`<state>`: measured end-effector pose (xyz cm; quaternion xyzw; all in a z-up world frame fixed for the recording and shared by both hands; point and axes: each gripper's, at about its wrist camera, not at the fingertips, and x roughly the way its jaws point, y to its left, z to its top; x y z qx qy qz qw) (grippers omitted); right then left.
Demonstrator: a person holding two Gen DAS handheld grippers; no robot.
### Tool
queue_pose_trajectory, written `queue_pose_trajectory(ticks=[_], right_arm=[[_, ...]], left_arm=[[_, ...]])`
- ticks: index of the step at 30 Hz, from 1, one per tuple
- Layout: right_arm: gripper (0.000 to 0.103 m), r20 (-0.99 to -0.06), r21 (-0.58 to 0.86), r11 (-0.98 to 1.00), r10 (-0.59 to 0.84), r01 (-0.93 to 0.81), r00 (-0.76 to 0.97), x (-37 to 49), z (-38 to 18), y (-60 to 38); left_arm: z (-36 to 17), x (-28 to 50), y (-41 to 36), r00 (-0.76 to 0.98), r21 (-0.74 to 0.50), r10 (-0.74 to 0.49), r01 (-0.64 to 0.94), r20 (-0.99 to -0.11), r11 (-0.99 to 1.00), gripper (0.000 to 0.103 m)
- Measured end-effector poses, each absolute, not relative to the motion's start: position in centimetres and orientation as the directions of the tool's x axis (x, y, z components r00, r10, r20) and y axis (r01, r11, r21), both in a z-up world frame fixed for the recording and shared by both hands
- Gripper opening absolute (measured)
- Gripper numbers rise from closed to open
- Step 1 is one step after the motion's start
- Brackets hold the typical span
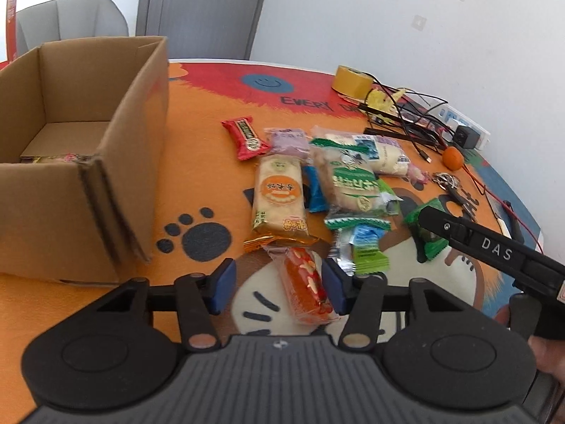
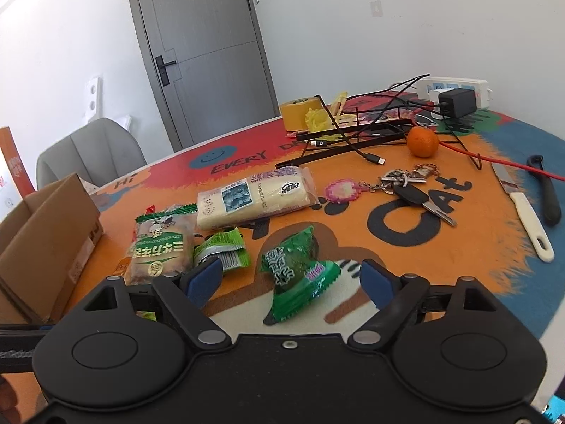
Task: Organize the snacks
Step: 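Grasp the orange-red snack pack with the left tool while the right tool grasps the green seaweed pack, then carry both packs into the cardboard box and open both tools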
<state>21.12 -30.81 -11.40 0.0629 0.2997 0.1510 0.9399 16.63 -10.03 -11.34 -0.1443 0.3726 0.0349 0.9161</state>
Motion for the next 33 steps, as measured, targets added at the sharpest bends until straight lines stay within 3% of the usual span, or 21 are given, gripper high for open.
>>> queue_pose_trajectory(ticks=[7, 11, 14, 33], right_arm=[[0.073, -0.555, 0.168, 0.954, 0.298, -0.247, 0.776, 22.4, -11.7, -29.9], [0.045, -0.591, 0.169, 0.958, 0.286, -0.231, 0.754, 22.9, -12.5, -30.0], [0.033, -0.589, 0.168, 0.960, 0.282, -0.226, 0.758, 22.4, -12.6, -30.2], [0.032, -0.494, 0.228, 0.924, 0.382, -0.307, 0.781, 18.1, -8.1, -28.7]], left_arm=[[-11.5, 16.9, -10.6, 0.729, -0.239, -0.054, -0.153, -0.682, 0.959, 0.047], [-11.6, 17.0, -11.0, 0.726, -0.238, -0.070, -0.132, -0.684, 0.962, 0.020], [-11.6, 16.9, -10.8, 0.726, -0.254, -0.078, -0.136, -0.684, 0.958, 0.018], [-7.1, 14.1, -9.0, 0.812, -0.279, -0.074, -0.112, -0.579, 0.954, 0.017]])
